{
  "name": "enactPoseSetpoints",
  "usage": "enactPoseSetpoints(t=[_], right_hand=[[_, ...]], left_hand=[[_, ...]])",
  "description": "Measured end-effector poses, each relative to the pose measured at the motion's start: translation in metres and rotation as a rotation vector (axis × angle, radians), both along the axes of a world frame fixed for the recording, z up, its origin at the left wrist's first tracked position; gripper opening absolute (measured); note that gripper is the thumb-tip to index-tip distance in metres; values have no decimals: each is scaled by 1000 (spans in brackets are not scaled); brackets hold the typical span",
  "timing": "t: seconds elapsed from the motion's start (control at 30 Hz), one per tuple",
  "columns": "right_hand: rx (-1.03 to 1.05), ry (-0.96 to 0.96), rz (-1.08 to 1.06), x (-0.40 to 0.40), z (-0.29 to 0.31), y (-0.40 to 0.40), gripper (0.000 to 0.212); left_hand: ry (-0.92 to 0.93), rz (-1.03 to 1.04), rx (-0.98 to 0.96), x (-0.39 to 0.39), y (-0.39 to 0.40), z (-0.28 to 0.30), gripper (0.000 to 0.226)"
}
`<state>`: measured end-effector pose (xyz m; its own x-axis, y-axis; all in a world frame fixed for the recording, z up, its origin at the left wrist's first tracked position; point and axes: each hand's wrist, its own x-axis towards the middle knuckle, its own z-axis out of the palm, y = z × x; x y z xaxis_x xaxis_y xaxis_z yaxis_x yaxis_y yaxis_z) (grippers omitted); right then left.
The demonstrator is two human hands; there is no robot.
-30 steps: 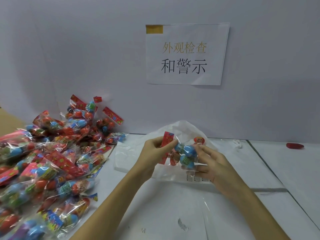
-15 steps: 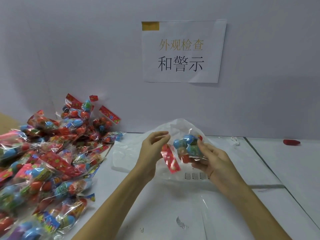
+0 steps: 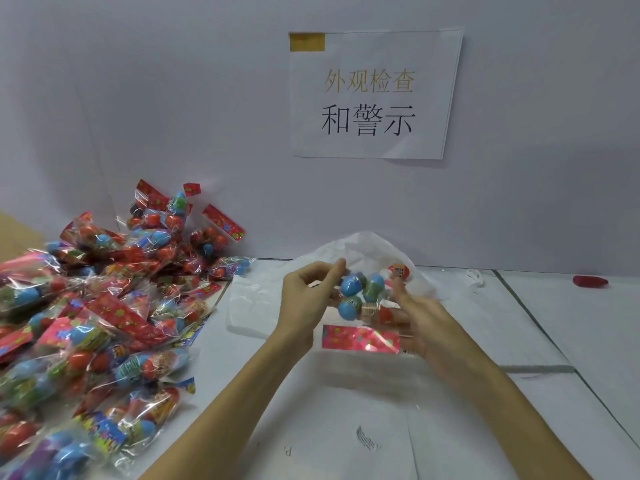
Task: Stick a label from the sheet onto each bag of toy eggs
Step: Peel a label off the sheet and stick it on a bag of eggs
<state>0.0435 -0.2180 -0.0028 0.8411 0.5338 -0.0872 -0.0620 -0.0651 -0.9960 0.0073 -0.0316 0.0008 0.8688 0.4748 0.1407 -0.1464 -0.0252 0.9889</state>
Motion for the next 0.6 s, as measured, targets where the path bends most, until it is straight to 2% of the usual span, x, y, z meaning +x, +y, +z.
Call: enactPoseSetpoints(t=[0.07, 0.17, 0.27, 0.33, 0.4, 0.6], right_hand=[[37, -4, 38, 0, -1, -1, 53], [42, -71, -2, -1, -2, -2, 49], [-32, -143, 24, -1, -2, -4, 40], [-73, -183, 33, -2, -2, -5, 30], [-101, -226, 31, -2, -4, -4, 22], [-115, -296, -2, -4, -3, 4, 26]], left_hand=[[37, 61, -33, 0, 1, 0, 25], [122, 22, -38, 2, 4, 0, 29], [193, -121, -37, 1, 7, 4, 53], [186, -197, -52, 1, 10, 2, 44], [137, -188, -105, -1, 12, 0, 37], [87, -108, -332, 1, 5, -5, 28]])
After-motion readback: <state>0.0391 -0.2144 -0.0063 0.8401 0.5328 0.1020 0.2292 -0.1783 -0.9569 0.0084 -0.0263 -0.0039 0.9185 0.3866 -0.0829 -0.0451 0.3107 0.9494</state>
